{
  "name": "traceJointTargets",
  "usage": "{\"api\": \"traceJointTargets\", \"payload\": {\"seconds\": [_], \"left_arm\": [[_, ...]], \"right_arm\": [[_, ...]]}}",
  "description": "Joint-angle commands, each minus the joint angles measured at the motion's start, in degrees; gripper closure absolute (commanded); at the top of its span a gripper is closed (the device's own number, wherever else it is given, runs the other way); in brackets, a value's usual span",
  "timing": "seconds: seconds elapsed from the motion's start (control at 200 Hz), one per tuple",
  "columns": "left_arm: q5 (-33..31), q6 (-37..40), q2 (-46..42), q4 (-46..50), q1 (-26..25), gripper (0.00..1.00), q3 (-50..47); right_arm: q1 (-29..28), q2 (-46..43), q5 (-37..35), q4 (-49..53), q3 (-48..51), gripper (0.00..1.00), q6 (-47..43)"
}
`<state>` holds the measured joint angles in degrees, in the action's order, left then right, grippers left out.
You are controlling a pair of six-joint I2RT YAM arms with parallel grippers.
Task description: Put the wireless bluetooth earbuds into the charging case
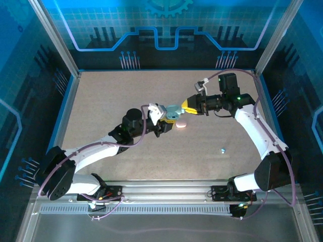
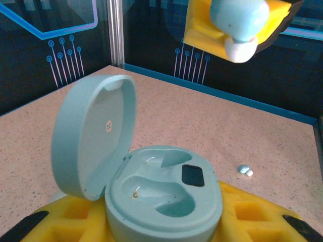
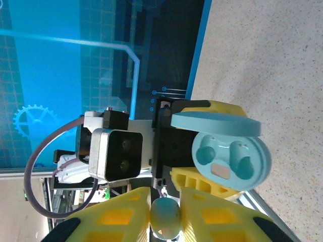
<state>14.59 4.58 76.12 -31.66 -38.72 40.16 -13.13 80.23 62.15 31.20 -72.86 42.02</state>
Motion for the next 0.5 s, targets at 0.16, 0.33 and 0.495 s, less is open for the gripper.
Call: {"api": "traceJointTargets", "payload": {"seconds": [0.16,0.33,0.495], "left_arm": [[-4.7,-2.4,2.8,-10.8,-1.6,0.63,1.9],[-5.4,-3.1,4.2,-13.3,-2.4,0.63,2.3],[-6.6,-4.5,5.0,-16.8,-2.8,0.63,1.9]], "right_arm": [[-2.1,-1.3,-1.4,-2.1,-2.2,0.76,2.5],[-3.1,-1.2,-1.8,-4.6,-2.0,0.76,4.3],[-3.5,-1.3,-1.7,-6.6,-1.5,0.75,6.0]]}}
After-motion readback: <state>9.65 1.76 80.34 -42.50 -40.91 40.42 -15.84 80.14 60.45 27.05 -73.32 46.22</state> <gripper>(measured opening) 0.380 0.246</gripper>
